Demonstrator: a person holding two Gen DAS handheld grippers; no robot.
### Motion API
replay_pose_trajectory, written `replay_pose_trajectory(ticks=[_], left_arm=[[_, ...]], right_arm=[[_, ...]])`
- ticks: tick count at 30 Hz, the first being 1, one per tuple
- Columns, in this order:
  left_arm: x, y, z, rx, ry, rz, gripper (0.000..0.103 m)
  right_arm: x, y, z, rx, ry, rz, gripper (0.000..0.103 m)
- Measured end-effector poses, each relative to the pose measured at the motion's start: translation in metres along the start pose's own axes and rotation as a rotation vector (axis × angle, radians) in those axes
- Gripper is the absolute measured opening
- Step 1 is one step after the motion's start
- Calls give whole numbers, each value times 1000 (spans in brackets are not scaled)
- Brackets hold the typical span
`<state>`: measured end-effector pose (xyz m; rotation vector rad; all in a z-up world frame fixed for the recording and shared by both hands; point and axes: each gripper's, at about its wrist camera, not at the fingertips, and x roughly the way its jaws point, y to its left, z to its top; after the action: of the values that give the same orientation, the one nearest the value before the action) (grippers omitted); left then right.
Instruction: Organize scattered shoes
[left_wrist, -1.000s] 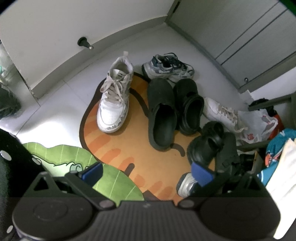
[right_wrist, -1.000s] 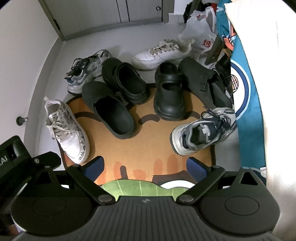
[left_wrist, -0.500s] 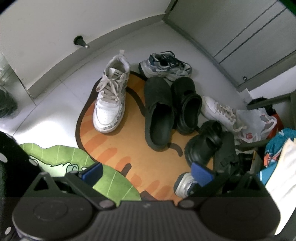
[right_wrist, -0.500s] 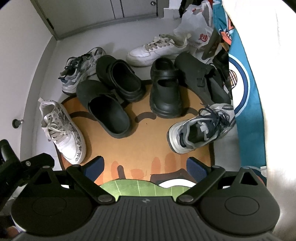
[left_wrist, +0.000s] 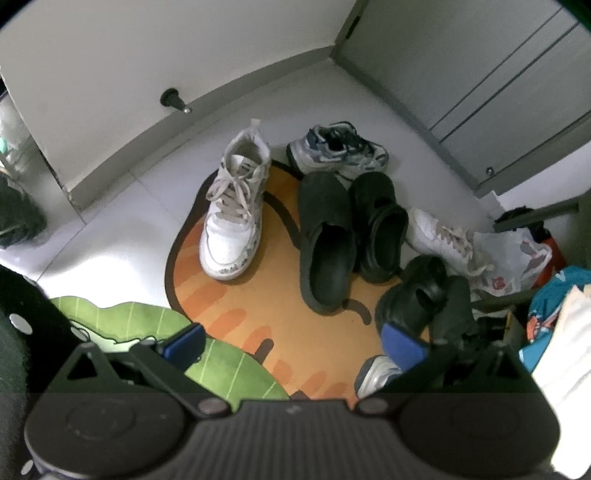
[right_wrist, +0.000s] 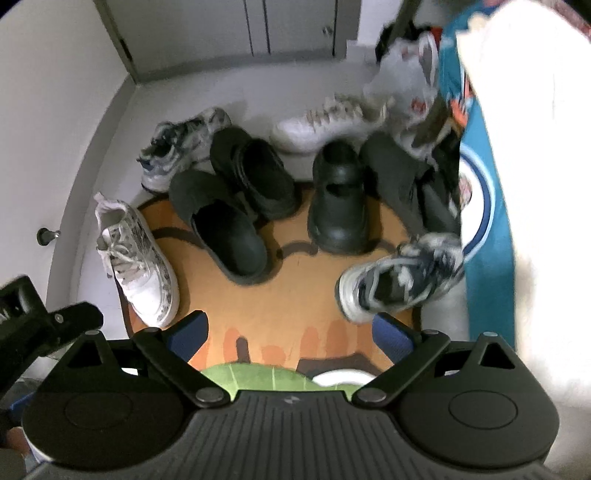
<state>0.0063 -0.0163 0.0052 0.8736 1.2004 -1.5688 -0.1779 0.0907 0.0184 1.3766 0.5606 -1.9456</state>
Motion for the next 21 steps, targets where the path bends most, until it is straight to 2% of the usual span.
replay_pose_trajectory(ticks=[5,10,14,16,21], left_arm=[[-8,5,-1,-5,-16,-24,103],[-16,-2,2,63,-27,-36,103],[-25,-13,3,160,-62,-9,103],[-24,-16,-1,194,-49,-8,103],[-19,-15,-4,194,-36,44,103]], right_arm=[[-15,-2,1,-7,-43,-5,98],[-23,-5,-3,-20,-74,-2,98],[-37,-14,-4,-22,-126,7,98],[-41,-15,-5,-22,-165,11,98],[-31,-25,0,11,-178,21,98]])
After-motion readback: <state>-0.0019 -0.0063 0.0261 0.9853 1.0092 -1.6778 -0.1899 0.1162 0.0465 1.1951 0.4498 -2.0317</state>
